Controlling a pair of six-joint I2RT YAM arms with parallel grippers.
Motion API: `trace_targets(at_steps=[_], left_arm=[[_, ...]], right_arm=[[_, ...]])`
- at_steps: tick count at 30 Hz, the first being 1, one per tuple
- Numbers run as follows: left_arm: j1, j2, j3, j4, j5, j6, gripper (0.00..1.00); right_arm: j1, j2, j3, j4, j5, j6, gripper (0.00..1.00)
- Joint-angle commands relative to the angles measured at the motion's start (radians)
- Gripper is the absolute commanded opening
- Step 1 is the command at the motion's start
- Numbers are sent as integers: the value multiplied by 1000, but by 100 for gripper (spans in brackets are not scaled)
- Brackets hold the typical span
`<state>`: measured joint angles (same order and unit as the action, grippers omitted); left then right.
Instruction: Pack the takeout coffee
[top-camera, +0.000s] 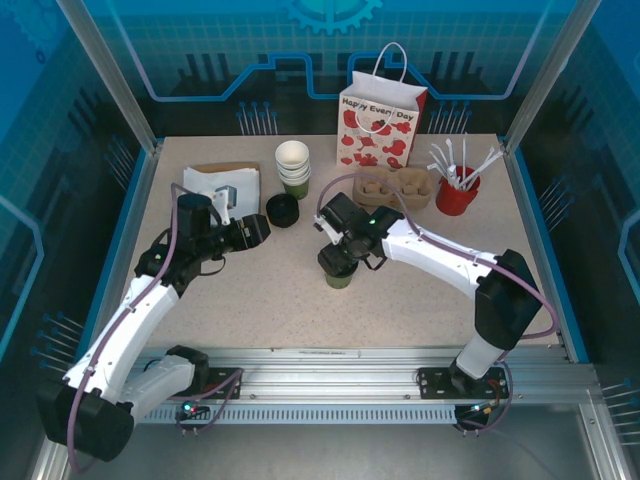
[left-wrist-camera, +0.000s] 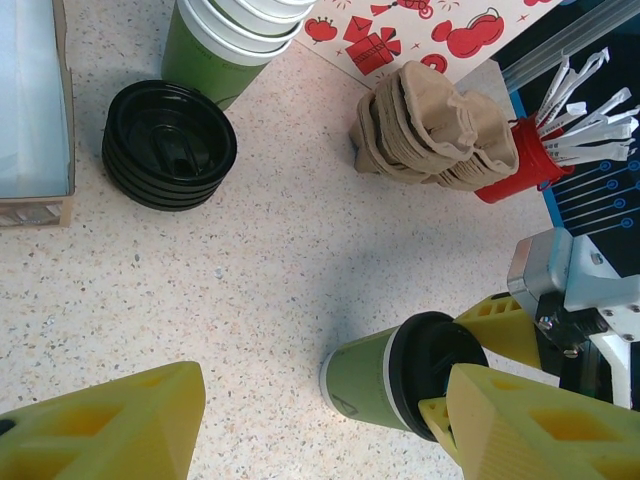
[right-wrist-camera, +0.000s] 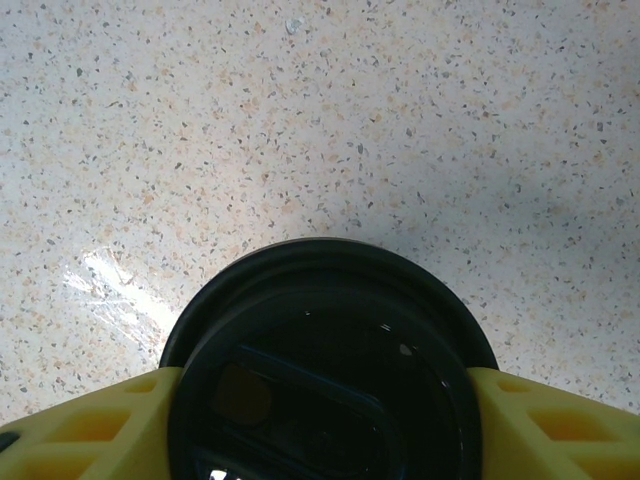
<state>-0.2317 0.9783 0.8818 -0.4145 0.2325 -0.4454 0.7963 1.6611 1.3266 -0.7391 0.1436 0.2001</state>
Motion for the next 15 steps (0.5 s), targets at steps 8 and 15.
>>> trace_targets(at_steps=[8, 15], left_arm=[[-2, 2, -21, -3, 21, 0, 67], [-16, 8, -41, 6, 15, -3, 67]], right_arm=[[-12, 44, -121, -82, -72, -2, 61], [6, 66, -146, -100, -25, -5, 61]])
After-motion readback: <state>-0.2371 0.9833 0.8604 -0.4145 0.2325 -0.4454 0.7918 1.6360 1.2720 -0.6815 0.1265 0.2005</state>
